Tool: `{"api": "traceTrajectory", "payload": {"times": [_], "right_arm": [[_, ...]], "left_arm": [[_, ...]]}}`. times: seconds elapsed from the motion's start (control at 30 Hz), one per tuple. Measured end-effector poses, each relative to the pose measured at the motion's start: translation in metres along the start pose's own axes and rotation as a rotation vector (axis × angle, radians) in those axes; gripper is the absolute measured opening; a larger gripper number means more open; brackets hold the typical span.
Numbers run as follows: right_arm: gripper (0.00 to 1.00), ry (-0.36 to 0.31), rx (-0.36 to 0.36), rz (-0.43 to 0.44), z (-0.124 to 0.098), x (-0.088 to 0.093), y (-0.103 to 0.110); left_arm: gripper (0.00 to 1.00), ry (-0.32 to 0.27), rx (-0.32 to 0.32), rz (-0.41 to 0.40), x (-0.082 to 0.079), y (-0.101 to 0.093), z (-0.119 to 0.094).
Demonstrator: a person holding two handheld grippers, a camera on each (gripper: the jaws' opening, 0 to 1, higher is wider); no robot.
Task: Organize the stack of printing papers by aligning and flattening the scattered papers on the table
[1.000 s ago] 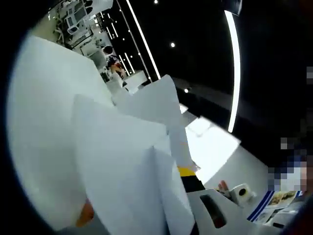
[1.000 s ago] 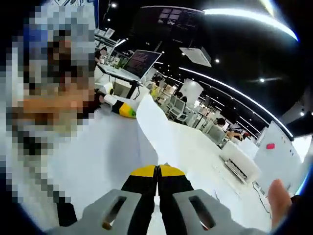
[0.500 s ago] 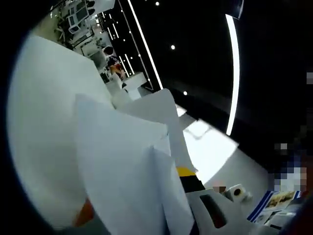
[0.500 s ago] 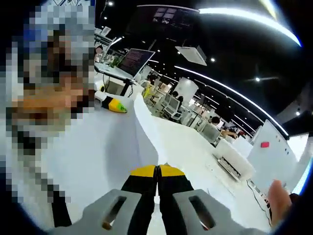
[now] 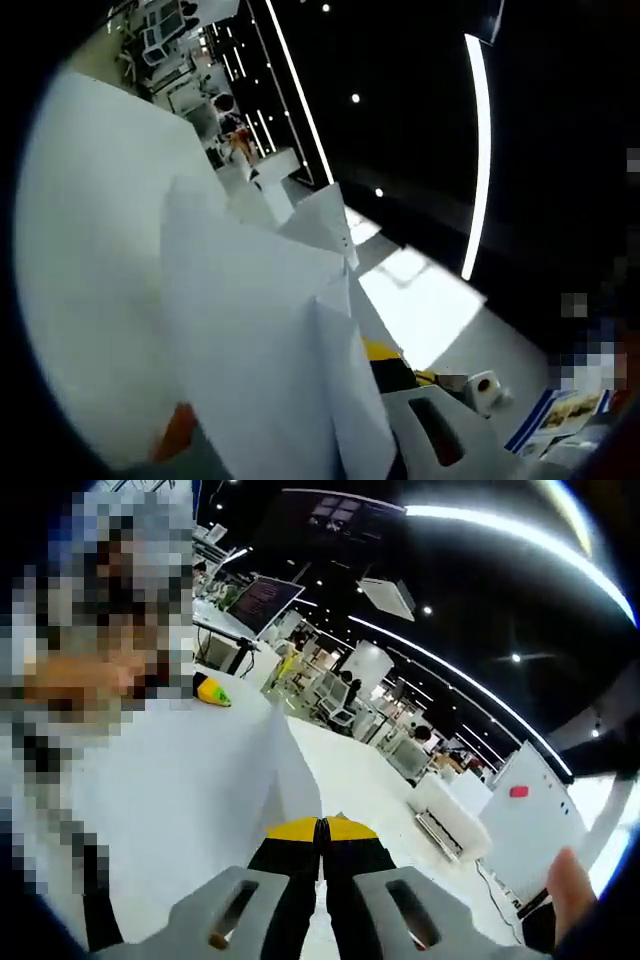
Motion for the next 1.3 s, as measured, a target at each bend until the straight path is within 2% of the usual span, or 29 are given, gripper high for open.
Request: {"api": "traceTrajectory", "payload": {"times": [0.2,0.3,0.47,0.67,0.9,0.97,1.2,1.3], "right_arm": [[0.0,-0.037,0.013,-0.031,-0.004,-0.012,0.005],[0.0,-0.044,0.046,-0.104,-0.006,-0.014,0.009],[0.0,-0.068,0.057,-0.155,-0.006,-0.014,0.02],[0.0,-0.079,0.026,-0.179,-0.007,-0.012,0.035],[0.0,-0.05,-0.037,-0.262,-0.003,0.007,0.065],[0.0,-0.032,-0.058,-0.288,-0.001,0.013,0.072],[0.0,-0.034,-0.121,-0.314,0.0,0.014,0.086],[0.0,-0.032,-0.135,-0.322,0.002,0.015,0.089]], "left_arm": [[0.06,0.002,0.019,0.005,-0.011,-0.013,0.012],[0.06,0.022,0.041,0.01,-0.013,-0.023,0.023],[0.06,0.044,0.075,-0.054,-0.01,-0.033,0.038],[0.06,0.073,0.049,-0.09,0.001,-0.027,0.046],[0.06,0.068,0.003,-0.161,0.011,-0.008,0.039],[0.06,0.064,0.001,-0.17,0.011,-0.006,0.036],[0.09,0.085,0.016,-0.162,0.011,-0.008,0.036],[0.15,0.094,0.016,-0.172,0.012,-0.007,0.036]]}}
Point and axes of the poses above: the point that each gripper's makers call its tool centre point, and the gripper's own axes: z roughly forward along the fingers, y roughly to its left, x roughly out of its underside, the point moved 1 cm from there along -z, roughly backward along the fingers, and after that the axes turned 3 degrees about z, right-handed, at the moved point
